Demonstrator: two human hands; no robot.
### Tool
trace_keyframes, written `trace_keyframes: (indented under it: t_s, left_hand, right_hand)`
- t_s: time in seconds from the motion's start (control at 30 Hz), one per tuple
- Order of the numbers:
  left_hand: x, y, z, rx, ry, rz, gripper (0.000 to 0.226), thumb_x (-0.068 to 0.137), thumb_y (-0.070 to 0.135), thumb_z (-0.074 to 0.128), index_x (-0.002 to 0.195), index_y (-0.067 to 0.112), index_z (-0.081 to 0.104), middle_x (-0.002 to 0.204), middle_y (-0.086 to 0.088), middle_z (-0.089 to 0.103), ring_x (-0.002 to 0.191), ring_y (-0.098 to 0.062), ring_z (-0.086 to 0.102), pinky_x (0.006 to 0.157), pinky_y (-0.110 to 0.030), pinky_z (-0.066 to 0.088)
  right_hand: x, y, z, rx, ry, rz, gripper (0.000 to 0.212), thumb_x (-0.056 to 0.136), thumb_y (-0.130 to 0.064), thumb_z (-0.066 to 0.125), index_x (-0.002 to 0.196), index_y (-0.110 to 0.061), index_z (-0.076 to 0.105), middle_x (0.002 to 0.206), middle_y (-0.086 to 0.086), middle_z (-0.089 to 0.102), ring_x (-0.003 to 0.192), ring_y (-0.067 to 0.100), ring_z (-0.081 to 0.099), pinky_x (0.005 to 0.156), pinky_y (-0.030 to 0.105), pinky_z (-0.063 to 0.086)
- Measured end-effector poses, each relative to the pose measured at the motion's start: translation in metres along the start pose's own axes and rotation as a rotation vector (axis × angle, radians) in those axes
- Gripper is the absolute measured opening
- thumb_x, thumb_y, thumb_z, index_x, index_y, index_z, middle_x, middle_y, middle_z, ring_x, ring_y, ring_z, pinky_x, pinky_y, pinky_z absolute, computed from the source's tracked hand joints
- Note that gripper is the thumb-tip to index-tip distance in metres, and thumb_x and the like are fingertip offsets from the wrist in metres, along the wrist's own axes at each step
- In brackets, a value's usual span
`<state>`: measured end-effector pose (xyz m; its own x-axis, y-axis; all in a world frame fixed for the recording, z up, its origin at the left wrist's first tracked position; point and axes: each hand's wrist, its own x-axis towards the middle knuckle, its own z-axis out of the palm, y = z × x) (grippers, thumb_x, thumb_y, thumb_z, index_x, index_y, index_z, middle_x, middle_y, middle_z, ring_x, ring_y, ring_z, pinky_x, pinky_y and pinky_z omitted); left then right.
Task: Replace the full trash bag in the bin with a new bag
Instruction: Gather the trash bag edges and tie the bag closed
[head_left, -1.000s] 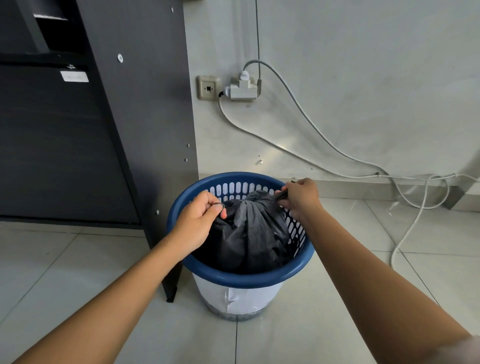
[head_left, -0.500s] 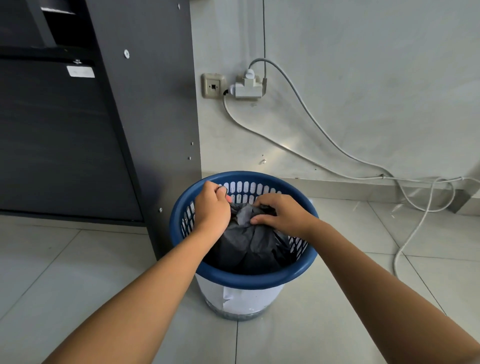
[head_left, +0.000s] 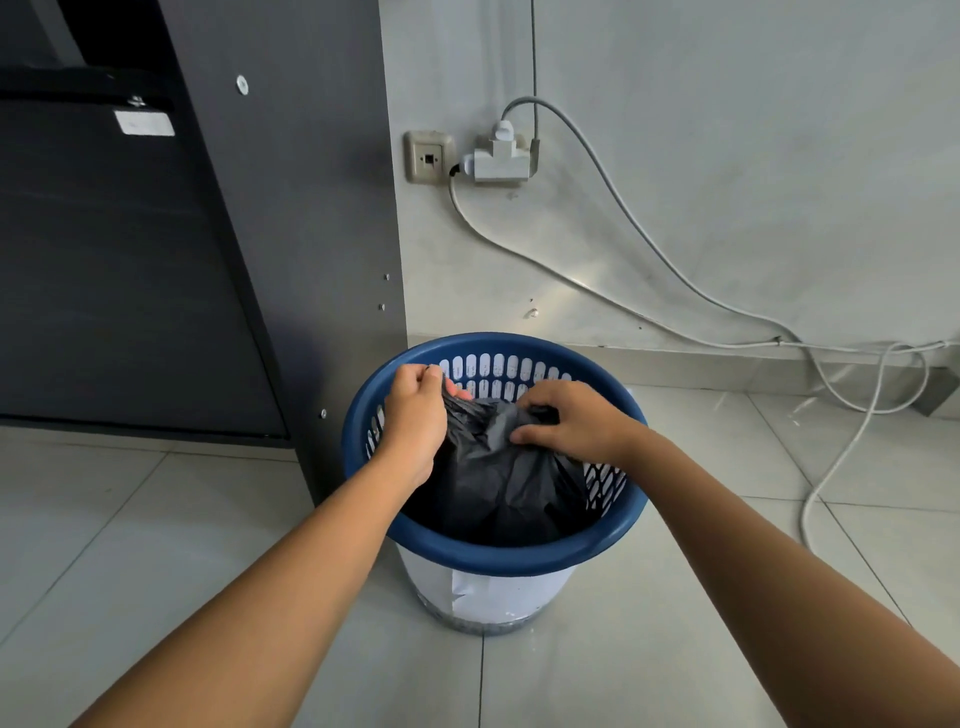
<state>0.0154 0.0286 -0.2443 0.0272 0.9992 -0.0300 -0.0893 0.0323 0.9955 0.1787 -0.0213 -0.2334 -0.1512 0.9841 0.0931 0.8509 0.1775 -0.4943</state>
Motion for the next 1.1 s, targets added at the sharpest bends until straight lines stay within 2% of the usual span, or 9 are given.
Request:
trace_keyframes:
  t_s: [0.13, 0.3, 0.37, 0.43, 0.53, 0.67, 0.83, 0.97, 1.1]
  left_hand:
    - [-0.007, 0.006, -0.003, 0.378, -0.305, 0.178, 0.017, 0.098, 0.035, 0.039, 0.106, 0.02, 0.041, 0.091, 0.004, 0.047, 0.084, -0.008, 0.048, 0.073, -0.018, 0.038]
    - [0.005, 0.009, -0.01, 0.761, -0.623, 0.282, 0.066, 0.079, 0.043, 0.069, 0.135, 0.026, 0.037, 0.137, 0.006, 0.031, 0.129, -0.008, 0.033, 0.105, -0.023, 0.026]
    - [0.011, 0.01, -0.011, 0.886, -0.633, 0.332, 0.052, 0.083, 0.041, 0.065, 0.129, 0.024, 0.046, 0.135, 0.003, 0.042, 0.126, -0.012, 0.039, 0.101, -0.023, 0.032]
    - [0.014, 0.012, -0.012, 0.894, -0.639, 0.279, 0.024, 0.089, 0.04, 0.057, 0.109, 0.028, 0.05, 0.112, 0.001, 0.057, 0.099, -0.01, 0.054, 0.077, -0.02, 0.041]
    - [0.014, 0.013, -0.012, 0.904, -0.642, 0.255, 0.013, 0.094, 0.039, 0.05, 0.099, 0.028, 0.046, 0.091, 0.008, 0.056, 0.082, -0.005, 0.053, 0.064, -0.018, 0.037]
    - [0.013, 0.012, -0.011, 0.903, -0.579, 0.345, 0.016, 0.096, 0.033, 0.047, 0.108, 0.023, 0.046, 0.087, 0.017, 0.049, 0.08, 0.003, 0.048, 0.061, -0.009, 0.031]
    - [0.015, 0.006, -0.01, 0.751, -0.67, 0.307, 0.049, 0.092, 0.041, 0.051, 0.138, 0.028, 0.041, 0.124, 0.014, 0.051, 0.114, -0.005, 0.05, 0.097, -0.023, 0.039]
    - [0.017, 0.001, -0.002, 0.895, -0.62, 0.297, 0.045, 0.092, 0.054, 0.041, 0.106, 0.017, 0.061, 0.104, -0.001, 0.065, 0.097, -0.019, 0.061, 0.08, -0.028, 0.043]
    - [0.016, 0.003, 0.004, 1.083, -0.583, 0.163, 0.049, 0.094, 0.055, 0.034, 0.105, 0.014, 0.059, 0.109, -0.005, 0.06, 0.097, -0.02, 0.056, 0.081, -0.029, 0.041]
  right_hand:
    - [0.002, -0.001, 0.0, 0.235, 0.132, 0.066, 0.004, 0.085, -0.021, 0.066, 0.088, -0.018, 0.066, 0.082, -0.008, 0.06, 0.085, 0.015, 0.058, 0.083, 0.03, 0.047]
    - [0.005, -0.003, -0.004, 0.367, 0.162, 0.075, 0.014, 0.09, -0.019, 0.058, 0.095, -0.008, 0.065, 0.091, 0.007, 0.065, 0.087, 0.02, 0.06, 0.084, 0.037, 0.048]
    - [0.004, -0.003, -0.006, 0.367, 0.147, 0.097, 0.014, 0.091, -0.018, 0.057, 0.097, -0.008, 0.065, 0.092, 0.004, 0.064, 0.087, 0.016, 0.059, 0.085, 0.036, 0.049]
    - [0.004, -0.002, -0.004, 0.366, 0.133, 0.104, 0.013, 0.092, -0.02, 0.056, 0.099, -0.012, 0.064, 0.096, 0.002, 0.064, 0.092, 0.016, 0.06, 0.087, 0.035, 0.05]
    - [0.004, 0.001, -0.001, 0.354, 0.131, 0.125, 0.02, 0.093, -0.024, 0.054, 0.111, -0.016, 0.059, 0.109, 0.0, 0.063, 0.103, 0.014, 0.059, 0.093, 0.031, 0.048]
    - [0.002, 0.007, 0.0, 0.125, 0.054, 0.147, 0.032, 0.096, -0.038, 0.045, 0.118, -0.017, 0.055, 0.115, 0.003, 0.059, 0.109, 0.019, 0.052, 0.097, 0.034, 0.041]
    - [0.003, 0.012, -0.003, -0.034, -0.056, 0.292, 0.029, 0.097, -0.05, 0.03, 0.098, -0.027, 0.048, 0.099, 0.0, 0.053, 0.105, 0.025, 0.048, 0.098, 0.046, 0.033]
    - [0.005, 0.015, 0.005, 0.064, 0.015, 0.297, 0.028, 0.098, -0.041, 0.037, 0.095, -0.017, 0.051, 0.091, 0.004, 0.056, 0.089, 0.022, 0.053, 0.077, 0.033, 0.038]
    - [0.008, 0.018, 0.015, 0.165, 0.181, 0.286, 0.023, 0.094, -0.035, 0.05, 0.102, -0.014, 0.058, 0.1, 0.005, 0.064, 0.094, 0.021, 0.057, 0.081, 0.031, 0.043]
